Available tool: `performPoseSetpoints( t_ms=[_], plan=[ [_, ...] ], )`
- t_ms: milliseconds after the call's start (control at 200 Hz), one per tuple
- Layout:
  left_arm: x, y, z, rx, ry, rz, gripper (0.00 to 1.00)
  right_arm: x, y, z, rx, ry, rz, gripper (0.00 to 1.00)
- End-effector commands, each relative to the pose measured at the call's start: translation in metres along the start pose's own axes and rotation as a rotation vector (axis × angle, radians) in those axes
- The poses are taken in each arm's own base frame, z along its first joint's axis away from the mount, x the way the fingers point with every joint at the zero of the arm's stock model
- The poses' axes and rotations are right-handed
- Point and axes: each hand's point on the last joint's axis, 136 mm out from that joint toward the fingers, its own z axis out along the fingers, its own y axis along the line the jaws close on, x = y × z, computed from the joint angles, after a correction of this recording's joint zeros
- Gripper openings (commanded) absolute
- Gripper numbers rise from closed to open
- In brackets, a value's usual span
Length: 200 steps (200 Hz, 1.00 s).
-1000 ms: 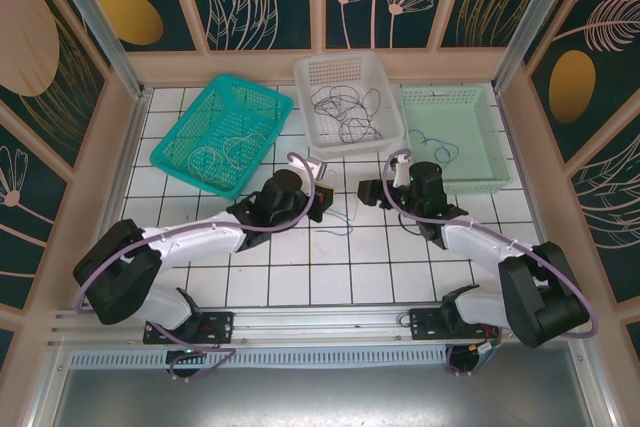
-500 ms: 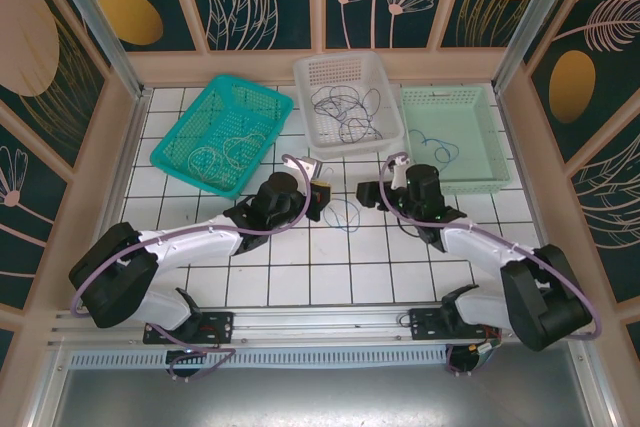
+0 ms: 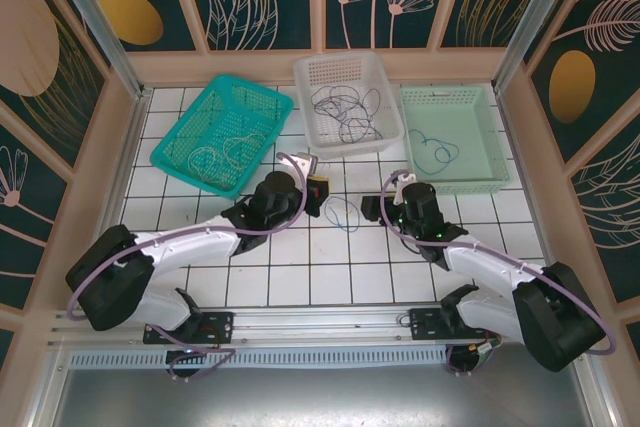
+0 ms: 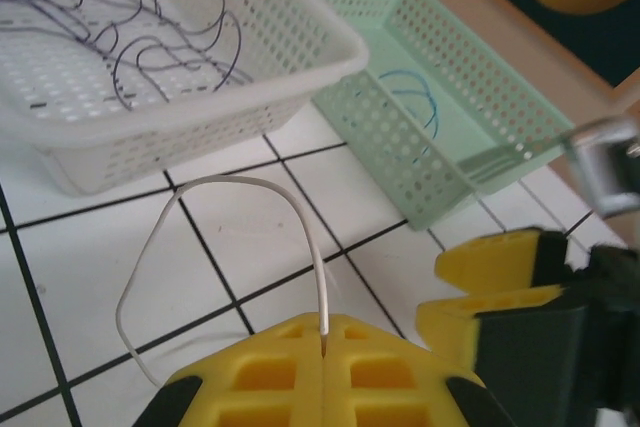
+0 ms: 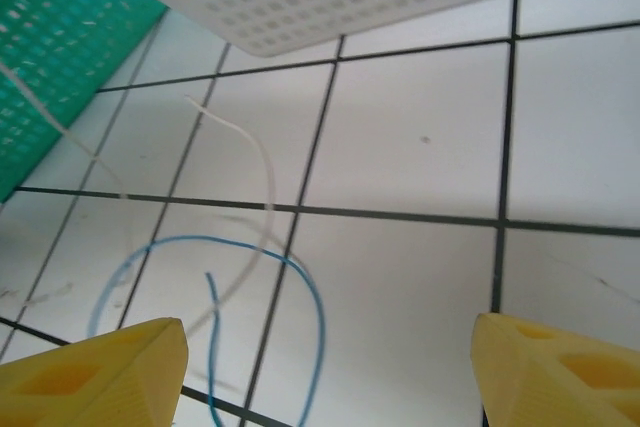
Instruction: Untangle the cables
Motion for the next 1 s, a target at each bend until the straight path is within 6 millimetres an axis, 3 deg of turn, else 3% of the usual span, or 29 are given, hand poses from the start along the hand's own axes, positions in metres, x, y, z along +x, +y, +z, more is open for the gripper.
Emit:
performPoseSetpoints(
  t_ms=[0,285,676,996],
  plan=[
    [-0.025,-0.014,-0.016,0.057,-0.106,-0.017,0.0,-0.003,-0.011,-0.003,0.054,-0.027,0.044,0.76],
    [-0.02,-0.019,-0.029,0.104,-0.099,0.014,0.0,-0.026,0.008,-0.007,-0.084,-0.08,0.106,0.8],
    [-0.02,-0.017,-0.03,0.103,-0.121,-0.001,0.0,-0.03,0.037,-0.018,-0.296,-0.086,0.195,0.81],
    [-0.024,-0.027,-0.024,0.16,-0.136,-0.023,0.0,-0.028,0.045,-0.005,-0.341,-0.022,0.3,0.81]
  ],
)
